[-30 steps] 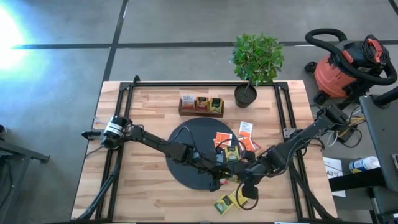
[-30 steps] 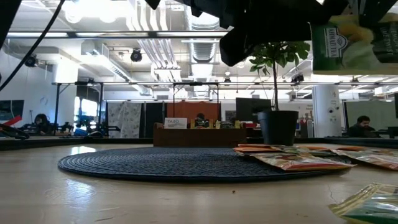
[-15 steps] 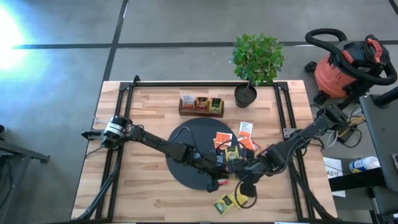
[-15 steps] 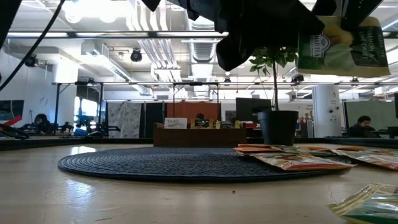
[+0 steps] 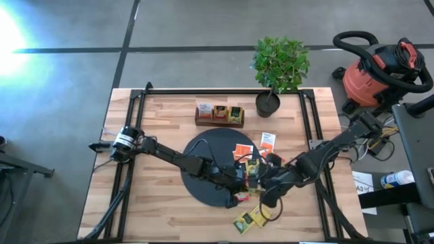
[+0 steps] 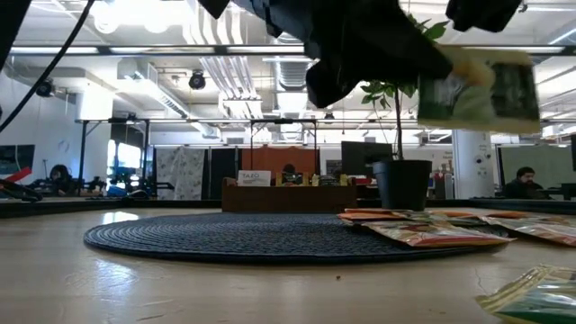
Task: Pick & Place Tea
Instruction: Put the yellow tea bag into the right section of the brown wooden organizer
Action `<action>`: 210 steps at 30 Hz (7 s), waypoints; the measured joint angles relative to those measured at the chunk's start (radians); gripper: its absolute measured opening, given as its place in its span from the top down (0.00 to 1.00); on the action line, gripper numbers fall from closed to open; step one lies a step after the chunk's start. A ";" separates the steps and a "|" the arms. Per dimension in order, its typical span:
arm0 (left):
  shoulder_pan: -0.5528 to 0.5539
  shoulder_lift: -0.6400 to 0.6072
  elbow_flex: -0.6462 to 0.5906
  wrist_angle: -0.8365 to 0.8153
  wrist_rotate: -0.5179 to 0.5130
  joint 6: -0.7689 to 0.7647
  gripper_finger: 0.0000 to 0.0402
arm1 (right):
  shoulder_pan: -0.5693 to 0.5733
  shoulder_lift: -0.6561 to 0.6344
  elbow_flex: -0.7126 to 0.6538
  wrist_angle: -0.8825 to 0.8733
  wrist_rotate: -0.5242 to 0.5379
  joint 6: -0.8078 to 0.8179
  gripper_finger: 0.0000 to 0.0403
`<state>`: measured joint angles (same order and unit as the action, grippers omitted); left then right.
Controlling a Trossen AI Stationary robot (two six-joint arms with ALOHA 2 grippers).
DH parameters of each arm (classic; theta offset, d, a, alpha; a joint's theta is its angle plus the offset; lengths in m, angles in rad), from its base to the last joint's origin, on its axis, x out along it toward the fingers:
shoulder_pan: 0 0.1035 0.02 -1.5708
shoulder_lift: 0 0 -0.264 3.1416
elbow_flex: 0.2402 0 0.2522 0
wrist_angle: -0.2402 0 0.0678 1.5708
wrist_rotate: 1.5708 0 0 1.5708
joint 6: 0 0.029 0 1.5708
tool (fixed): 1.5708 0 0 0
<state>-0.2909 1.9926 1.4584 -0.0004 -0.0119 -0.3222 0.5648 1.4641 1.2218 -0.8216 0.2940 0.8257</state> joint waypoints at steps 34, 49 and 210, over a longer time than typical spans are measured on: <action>-0.051 -0.311 -0.471 0.767 -0.323 -0.148 0.99 | -0.076 -0.199 -0.041 0.212 0.130 -0.074 0.57; -0.045 -0.311 -0.486 0.763 -0.354 -0.115 0.99 | -0.112 -0.198 -0.053 0.260 0.037 -0.085 0.78; -0.092 -0.659 -0.938 0.445 -0.190 -0.607 0.58 | -0.041 0.065 -0.284 0.388 -0.588 0.377 0.70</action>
<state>-0.3827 1.3334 0.5208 0.4444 -0.2015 -0.9290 0.5238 1.5293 0.9381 -0.4335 -0.2938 1.2027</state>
